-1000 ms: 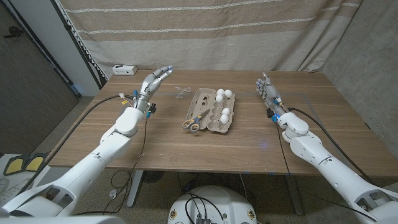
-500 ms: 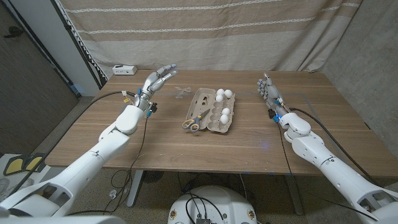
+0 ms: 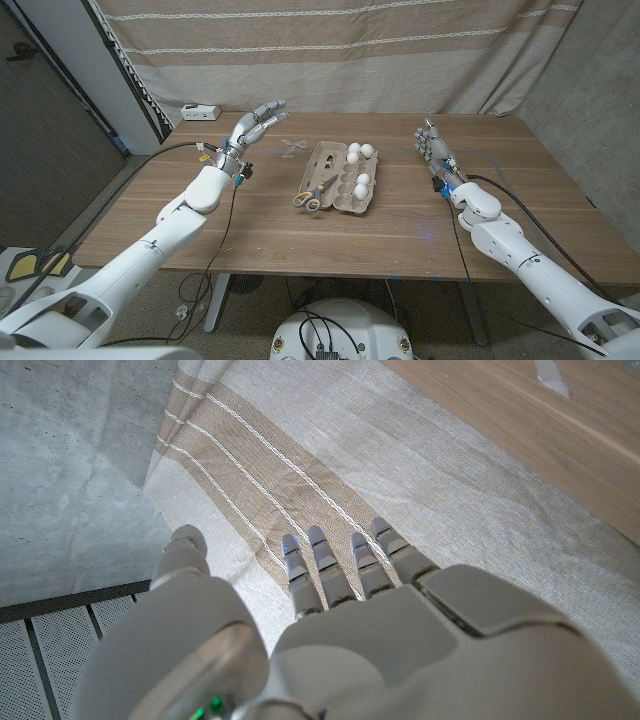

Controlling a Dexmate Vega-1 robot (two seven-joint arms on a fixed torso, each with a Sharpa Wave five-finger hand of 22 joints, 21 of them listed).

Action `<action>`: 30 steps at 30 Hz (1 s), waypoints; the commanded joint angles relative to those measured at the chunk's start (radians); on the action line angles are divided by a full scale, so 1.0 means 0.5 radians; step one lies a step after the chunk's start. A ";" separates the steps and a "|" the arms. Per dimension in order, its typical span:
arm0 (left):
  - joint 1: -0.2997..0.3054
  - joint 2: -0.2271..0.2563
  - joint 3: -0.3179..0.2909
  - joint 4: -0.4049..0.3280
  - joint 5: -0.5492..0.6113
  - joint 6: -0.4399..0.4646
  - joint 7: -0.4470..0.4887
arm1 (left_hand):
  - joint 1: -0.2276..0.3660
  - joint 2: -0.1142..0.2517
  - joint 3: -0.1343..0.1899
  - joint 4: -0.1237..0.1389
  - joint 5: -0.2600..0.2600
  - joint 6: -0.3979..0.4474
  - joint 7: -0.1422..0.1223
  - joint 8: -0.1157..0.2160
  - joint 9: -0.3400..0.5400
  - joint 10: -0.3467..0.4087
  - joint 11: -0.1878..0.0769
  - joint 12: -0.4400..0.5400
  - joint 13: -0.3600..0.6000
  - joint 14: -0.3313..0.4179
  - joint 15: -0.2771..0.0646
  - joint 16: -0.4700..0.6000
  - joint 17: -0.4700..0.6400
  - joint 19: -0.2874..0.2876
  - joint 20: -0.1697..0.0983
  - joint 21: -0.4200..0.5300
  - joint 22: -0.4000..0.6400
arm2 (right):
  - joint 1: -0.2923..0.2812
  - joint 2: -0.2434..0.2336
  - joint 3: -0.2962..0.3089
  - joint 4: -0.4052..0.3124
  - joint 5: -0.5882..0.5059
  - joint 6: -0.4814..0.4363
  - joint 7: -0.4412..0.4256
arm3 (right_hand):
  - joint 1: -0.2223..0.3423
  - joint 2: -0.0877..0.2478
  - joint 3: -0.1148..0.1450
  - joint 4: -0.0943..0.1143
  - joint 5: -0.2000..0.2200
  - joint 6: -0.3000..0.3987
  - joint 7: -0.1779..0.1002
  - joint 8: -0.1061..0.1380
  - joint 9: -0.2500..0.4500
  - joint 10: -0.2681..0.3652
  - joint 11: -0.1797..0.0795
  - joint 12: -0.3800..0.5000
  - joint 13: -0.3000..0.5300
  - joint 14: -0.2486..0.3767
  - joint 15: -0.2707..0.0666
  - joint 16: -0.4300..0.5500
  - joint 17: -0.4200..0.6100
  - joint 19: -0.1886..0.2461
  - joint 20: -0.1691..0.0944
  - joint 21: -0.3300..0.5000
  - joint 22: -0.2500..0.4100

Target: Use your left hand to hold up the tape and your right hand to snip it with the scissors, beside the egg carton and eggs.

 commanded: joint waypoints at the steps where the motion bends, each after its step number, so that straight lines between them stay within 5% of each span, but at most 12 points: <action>1: 0.004 0.030 -0.008 -0.049 0.069 0.010 0.012 | -0.014 -0.004 -0.006 0.004 0.020 -0.007 0.001 -0.006 0.009 0.006 -0.011 0.000 0.009 0.011 -0.307 0.006 0.007 -0.001 -0.166 0.004 0.004 | -0.023 -0.017 0.013 -0.025 0.005 0.003 0.001 | 0.019 -0.001 0.000 -0.011 0.015 0.009 -0.012 0.012 0.010 -0.001 -0.010 0.013 0.006 -0.009 -0.020 0.007 0.009 -0.024 0.003 0.009 0.004; 30: -0.091 0.056 0.049 -0.049 0.375 -0.018 0.091 | 0.008 -0.024 0.000 -0.012 0.072 -0.070 -0.030 -0.012 0.018 0.073 -0.068 0.017 0.025 0.051 -0.337 0.014 0.009 0.014 -0.182 0.006 0.002 | -0.004 0.003 0.018 0.050 -0.006 0.078 0.029 | 0.020 0.005 -0.001 -0.012 0.015 0.021 -0.013 0.014 0.010 0.003 -0.023 0.015 0.006 -0.010 -0.030 0.009 0.009 -0.023 0.003 0.012 0.003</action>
